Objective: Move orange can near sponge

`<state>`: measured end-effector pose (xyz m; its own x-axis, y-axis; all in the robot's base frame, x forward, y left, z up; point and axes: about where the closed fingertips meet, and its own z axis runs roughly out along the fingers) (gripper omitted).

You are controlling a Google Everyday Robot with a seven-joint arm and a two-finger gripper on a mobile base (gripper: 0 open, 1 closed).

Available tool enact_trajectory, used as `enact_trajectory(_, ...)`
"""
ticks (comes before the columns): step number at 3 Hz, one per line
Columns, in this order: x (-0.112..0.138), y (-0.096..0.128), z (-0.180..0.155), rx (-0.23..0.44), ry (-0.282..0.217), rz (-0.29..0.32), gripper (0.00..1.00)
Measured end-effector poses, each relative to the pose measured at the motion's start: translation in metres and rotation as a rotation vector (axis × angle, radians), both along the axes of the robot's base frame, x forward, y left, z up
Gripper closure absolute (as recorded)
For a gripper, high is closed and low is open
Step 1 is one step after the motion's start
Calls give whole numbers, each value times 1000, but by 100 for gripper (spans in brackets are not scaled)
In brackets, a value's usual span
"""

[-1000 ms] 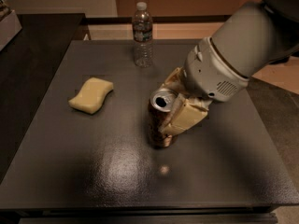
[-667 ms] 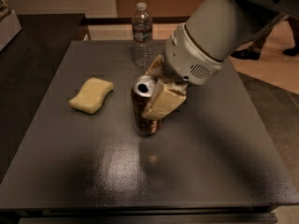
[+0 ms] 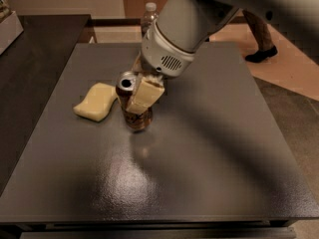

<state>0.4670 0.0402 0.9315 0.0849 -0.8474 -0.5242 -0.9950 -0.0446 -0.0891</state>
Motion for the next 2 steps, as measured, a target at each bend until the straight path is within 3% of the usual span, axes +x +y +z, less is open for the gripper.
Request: enact_trajectory(2,33,34,-17,-2,35,-8,100)
